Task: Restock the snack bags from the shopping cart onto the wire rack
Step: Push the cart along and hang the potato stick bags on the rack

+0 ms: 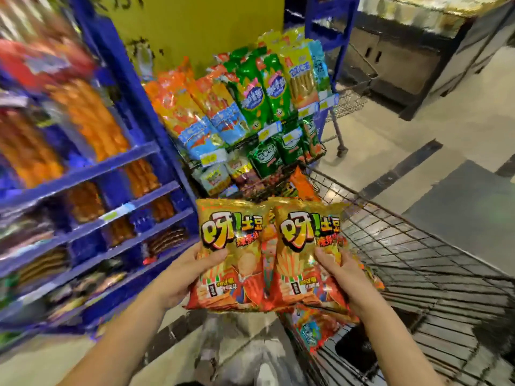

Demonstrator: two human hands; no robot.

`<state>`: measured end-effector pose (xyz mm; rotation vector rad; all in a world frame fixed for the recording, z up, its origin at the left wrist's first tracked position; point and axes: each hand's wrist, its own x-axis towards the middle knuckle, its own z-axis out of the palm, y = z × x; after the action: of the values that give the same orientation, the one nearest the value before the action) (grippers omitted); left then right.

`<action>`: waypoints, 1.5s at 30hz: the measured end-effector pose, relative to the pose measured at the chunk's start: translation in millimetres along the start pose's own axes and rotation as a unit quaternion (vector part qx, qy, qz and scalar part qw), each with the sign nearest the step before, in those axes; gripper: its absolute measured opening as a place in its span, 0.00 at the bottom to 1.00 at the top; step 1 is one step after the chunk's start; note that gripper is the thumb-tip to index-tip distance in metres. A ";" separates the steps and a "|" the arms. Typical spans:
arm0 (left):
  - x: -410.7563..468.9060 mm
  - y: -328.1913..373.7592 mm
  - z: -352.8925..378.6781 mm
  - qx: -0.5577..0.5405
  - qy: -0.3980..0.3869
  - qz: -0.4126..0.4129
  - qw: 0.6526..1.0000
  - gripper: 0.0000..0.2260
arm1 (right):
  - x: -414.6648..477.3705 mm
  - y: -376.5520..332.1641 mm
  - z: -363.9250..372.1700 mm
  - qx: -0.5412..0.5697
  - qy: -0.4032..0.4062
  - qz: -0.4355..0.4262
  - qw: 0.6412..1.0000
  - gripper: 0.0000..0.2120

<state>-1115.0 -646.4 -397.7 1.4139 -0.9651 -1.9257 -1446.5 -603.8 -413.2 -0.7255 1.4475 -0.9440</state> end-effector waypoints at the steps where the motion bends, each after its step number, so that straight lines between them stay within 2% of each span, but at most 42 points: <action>1: -15.5 -6.3 -10.3 -0.018 0.016 0.006 1.000 0.41 | -2.5 -3.1 14.9 0.007 -0.016 -0.015 1.000 0.49; 3: -46.5 -17.0 -30.6 -0.053 0.052 0.022 0.997 0.44 | -5.7 -6.4 42.8 0.020 -0.041 -0.026 0.999 0.53; 6: -94.5 -33.8 -61.1 -0.098 0.110 0.045 0.988 0.46 | -14.9 -12.9 92.2 -0.015 -0.100 -0.018 0.995 0.52; 10: -161.0 -61.6 -108.1 -0.135 0.193 0.073 0.969 0.45 | -38.0 -24.3 164.6 -0.041 -0.182 0.004 0.982 0.32; 12: -197.2 -81.2 -130.7 -0.160 0.233 0.085 0.955 0.47 | -58.5 -29.9 204.6 -0.074 -0.225 0.012 0.971 0.15; 14: -237.6 -101.7 -150.7 -0.180 0.264 0.102 0.942 0.47 | -68.6 -19.7 242.3 -0.096 -0.263 0.008 0.960 0.11; 18: -326.8 -151.6 -189.8 -0.227 0.338 0.130 0.904 0.48 | -110.9 8.8 331.4 -0.126 -0.348 0.001 0.929 0.22; 21: -394.4 -196.4 -223.4 -0.264 0.396 0.134 0.869 0.49 | -150.7 37.5 396.7 -0.151 -0.413 0.009 0.898 0.21; 25: -485.3 -250.5 -257.5 -0.318 0.424 0.144 0.836 0.48 | -214.0 74.9 479.5 -0.191 -0.466 0.016 0.864 0.21; 32: -621.6 -325.1 -286.3 -0.325 0.519 0.160 0.774 0.20 | -326.8 128.6 611.8 -0.245 -0.529 0.016 0.812 0.15; 34: -650.4 -347.5 -293.6 -0.342 0.533 0.166 0.756 0.20 | -354.4 143.0 649.2 -0.265 -0.554 0.015 0.789 0.13; 38: -698.2 -386.4 -308.9 -0.383 0.576 0.167 0.702 0.27 | -398.9 178.8 722.9 -0.294 -0.600 0.015 0.744 0.11; 40: -719.7 -401.3 -318.8 -0.391 0.601 0.159 0.678 0.24 | -419.7 199.3 760.5 -0.308 -0.625 0.023 0.717 0.16; 42: -740.8 -413.9 -333.8 -0.401 0.626 0.149 0.652 0.22 | -438.1 220.7 799.8 -0.322 -0.650 0.030 0.688 0.25; 44: -761.3 -428.4 -354.8 -0.402 0.642 0.152 0.635 0.24 | -455.1 242.7 841.2 -0.340 -0.668 0.038 0.660 0.33; 45: -771.6 -434.6 -366.7 -0.402 0.649 0.152 0.628 0.27 | -462.7 254.1 862.9 -0.347 -0.678 0.045 0.646 0.34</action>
<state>-550.1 127.8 -389.0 1.3872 0.3611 -0.4644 -520.4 -198.0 -385.1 -1.4498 0.3441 0.4262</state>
